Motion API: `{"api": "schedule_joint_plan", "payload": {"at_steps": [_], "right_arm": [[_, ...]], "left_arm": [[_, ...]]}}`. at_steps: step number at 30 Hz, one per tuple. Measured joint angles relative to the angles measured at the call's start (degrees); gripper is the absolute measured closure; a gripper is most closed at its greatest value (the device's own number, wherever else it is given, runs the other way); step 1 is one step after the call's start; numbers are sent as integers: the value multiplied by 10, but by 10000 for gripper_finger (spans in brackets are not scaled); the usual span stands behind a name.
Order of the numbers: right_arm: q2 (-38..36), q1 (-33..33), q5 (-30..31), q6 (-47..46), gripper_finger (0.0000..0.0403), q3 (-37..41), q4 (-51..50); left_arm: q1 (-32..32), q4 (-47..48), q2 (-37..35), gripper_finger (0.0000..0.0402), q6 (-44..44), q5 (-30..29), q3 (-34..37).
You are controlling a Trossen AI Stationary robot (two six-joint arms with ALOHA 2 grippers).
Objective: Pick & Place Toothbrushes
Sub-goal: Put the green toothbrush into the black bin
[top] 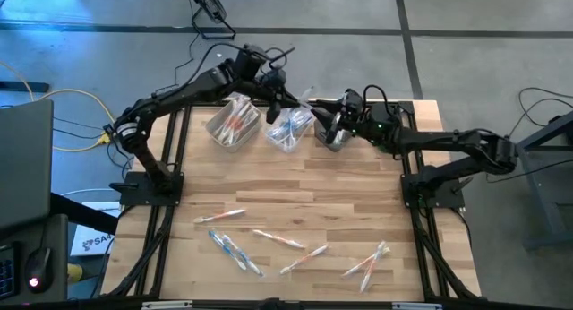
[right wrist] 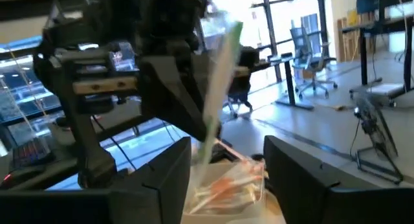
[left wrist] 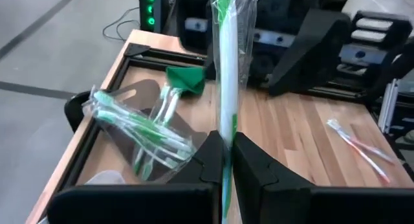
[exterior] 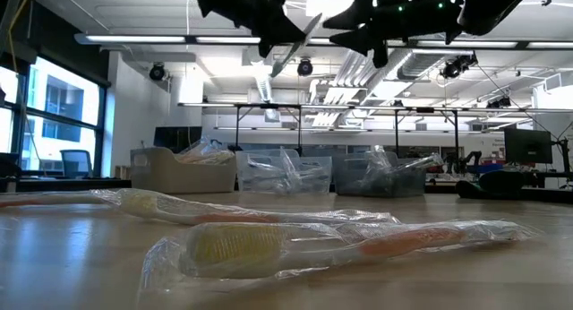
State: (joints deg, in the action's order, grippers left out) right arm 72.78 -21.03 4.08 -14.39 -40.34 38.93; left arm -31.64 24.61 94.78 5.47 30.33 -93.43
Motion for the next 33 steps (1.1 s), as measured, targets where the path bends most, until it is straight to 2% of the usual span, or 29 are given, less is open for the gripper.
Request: {"api": "schedule_joint_plan", "payload": {"at_steps": [3,8,17,22,33], "right_arm": [[6,-1,-8,-13,204,0,-2],[7,0,-62,-8,199,0,-1],[7,0,-70,-8,217,0,15],[7,0,-70,-8,253,0,17],[7,0,-48,-11,364,0,17]], "left_arm": [[23,-22,6,394,-12,-21,0],[46,-27,14,394,-23,-55,1],[58,-37,33,394,-51,-50,1],[66,-55,45,394,-60,-41,2],[70,-62,46,394,-56,-50,2]]}}
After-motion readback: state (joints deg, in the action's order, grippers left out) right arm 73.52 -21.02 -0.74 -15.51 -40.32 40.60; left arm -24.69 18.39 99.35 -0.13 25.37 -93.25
